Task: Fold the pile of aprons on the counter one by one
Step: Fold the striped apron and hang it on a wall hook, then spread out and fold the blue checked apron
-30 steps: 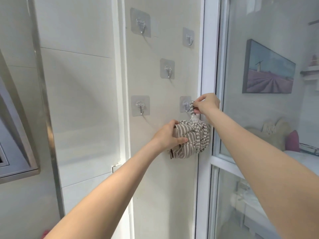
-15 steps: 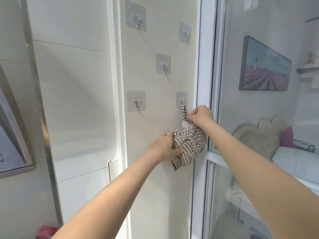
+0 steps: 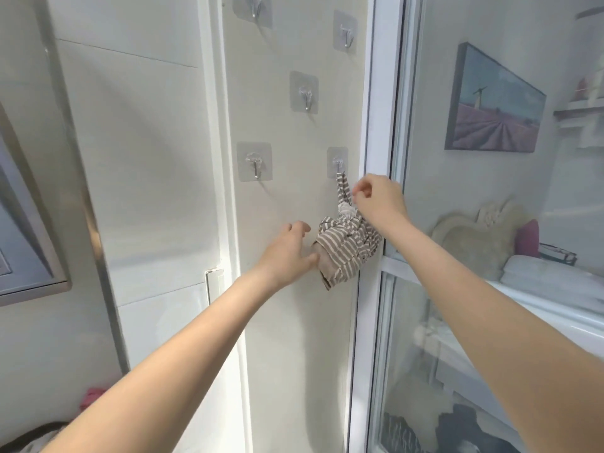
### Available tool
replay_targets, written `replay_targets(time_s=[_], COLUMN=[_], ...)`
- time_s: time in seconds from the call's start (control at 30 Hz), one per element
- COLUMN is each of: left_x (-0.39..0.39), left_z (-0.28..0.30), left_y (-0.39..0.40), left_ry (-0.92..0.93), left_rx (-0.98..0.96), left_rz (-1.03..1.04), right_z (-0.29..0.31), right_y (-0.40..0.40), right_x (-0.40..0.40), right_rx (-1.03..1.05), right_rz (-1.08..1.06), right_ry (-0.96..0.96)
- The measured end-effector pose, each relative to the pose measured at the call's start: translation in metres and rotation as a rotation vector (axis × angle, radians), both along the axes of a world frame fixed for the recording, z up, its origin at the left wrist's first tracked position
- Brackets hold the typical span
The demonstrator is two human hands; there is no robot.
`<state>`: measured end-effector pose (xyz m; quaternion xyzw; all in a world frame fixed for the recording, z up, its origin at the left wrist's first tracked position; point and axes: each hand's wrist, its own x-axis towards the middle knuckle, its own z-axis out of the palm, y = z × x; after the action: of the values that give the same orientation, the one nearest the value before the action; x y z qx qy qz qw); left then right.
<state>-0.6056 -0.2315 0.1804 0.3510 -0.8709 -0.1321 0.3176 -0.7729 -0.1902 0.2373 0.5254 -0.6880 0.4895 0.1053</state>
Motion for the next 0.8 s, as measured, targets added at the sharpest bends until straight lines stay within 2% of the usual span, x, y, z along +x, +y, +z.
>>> replay_targets(time_s=[0.1, 0.17, 0.23, 0.37, 0.57, 0.67, 0.73, 0.8], left_x=[0.04, 0.081, 0.135, 0.252, 0.422, 0.484, 0.514, 0.54], left_z=[-0.012, -0.029, -0.054, -0.11, -0.203, -0.237, -0.25, -0.255], left_y=[0.021, 0.035, 0.046, 0.065, 0.127, 0.159, 0.175, 0.188], left_ry=[0.109, 0.113, 0.06, -0.095, -0.339, -0.413, -0.401, -0.378], left_rx=[-0.069, -0.051, 0.02, 0.156, 0.399, 0.495, 0.547, 0.577], left_rz=[-0.03, -0.017, 0.047, 0.214, 0.383, 0.416, 0.412, 0.423], right_z=[-0.004, -0.023, -0.053, -0.116, -0.231, -0.29, -0.318, -0.331], right_y=[0.007, 0.01, 0.01, 0.017, 0.032, 0.042, 0.053, 0.065], right_x=[0.068, 0.122, 0.178, 0.275, 0.415, 0.461, 0.475, 0.483], right_rx=[0.017, 0.183, 0.33, 0.566, 0.846, 1.089, 1.281, 1.391], right_rz=[0.331, 0.496, 0.58, 0.805, 0.897, 0.859, 0.85, 0.81], right_ry=[0.012, 0.133, 0.275, 0.315, 0.431, 0.469, 0.402, 0.297])
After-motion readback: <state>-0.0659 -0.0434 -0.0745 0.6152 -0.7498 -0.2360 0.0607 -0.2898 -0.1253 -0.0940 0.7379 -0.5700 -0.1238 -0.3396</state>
